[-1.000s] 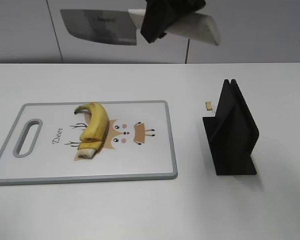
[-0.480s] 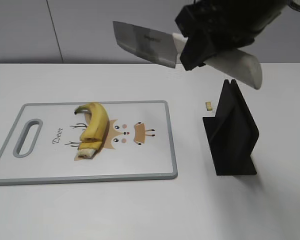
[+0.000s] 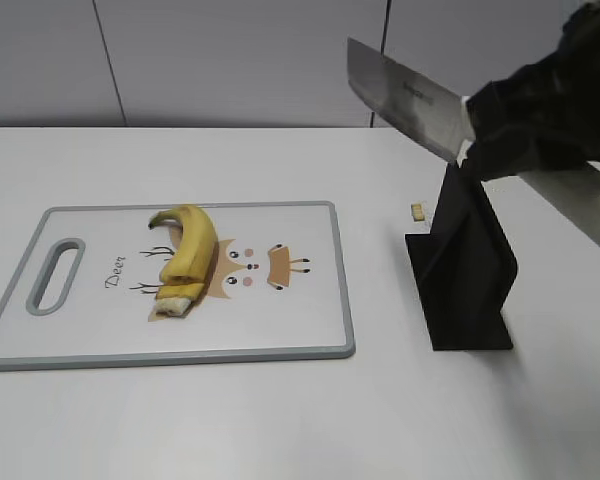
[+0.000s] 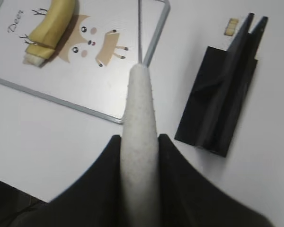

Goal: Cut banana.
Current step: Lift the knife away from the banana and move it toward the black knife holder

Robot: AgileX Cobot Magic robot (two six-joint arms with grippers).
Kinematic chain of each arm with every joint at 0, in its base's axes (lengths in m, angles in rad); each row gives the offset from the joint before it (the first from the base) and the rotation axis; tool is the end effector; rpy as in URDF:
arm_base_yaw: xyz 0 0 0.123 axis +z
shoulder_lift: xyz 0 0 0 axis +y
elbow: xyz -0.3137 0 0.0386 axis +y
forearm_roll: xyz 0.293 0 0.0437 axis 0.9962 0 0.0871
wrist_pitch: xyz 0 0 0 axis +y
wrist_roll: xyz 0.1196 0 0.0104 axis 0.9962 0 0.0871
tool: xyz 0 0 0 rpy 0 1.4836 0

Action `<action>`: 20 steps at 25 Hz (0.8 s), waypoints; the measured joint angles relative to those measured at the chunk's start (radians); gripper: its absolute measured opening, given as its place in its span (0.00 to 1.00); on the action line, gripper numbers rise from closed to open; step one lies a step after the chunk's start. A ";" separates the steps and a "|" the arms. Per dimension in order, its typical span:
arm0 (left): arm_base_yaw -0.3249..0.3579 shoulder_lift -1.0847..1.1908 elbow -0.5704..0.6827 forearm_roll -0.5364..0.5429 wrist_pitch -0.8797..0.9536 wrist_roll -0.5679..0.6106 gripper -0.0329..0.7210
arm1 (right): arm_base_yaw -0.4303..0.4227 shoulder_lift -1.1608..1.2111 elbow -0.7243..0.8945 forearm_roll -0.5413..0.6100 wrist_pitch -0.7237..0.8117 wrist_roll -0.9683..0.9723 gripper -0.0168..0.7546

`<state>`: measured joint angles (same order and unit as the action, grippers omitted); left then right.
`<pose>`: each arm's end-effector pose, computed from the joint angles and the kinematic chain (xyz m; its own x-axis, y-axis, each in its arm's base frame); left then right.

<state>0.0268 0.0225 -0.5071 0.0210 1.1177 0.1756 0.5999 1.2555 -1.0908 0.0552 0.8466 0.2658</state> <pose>0.0286 0.0030 0.2815 -0.5180 0.1699 -0.8384 0.0532 0.9846 0.1667 0.2514 0.1779 0.3326 -0.8026 -0.1885 -0.5660 -0.3621 0.9079 0.2111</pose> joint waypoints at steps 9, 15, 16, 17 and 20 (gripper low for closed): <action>0.000 -0.017 0.022 0.040 -0.041 -0.014 0.83 | 0.000 -0.110 0.106 -0.186 -0.001 0.232 0.24; 0.000 -0.017 0.022 0.042 -0.038 -0.051 0.82 | 0.000 -0.110 0.154 -0.325 -0.009 0.401 0.24; 0.000 -0.017 0.022 0.042 -0.038 -0.052 0.82 | 0.000 -0.110 0.165 -0.348 -0.020 0.423 0.24; 0.000 -0.017 0.022 0.042 -0.038 -0.053 0.82 | 0.000 -0.110 0.171 -0.361 -0.032 0.439 0.24; 0.000 -0.017 0.022 0.042 -0.037 -0.055 0.82 | 0.000 -0.098 0.176 -0.388 -0.077 0.480 0.24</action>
<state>0.0268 0.0051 -0.4846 0.0626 1.0802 0.1206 0.5999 1.1573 -0.9152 -0.3333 0.7699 0.7456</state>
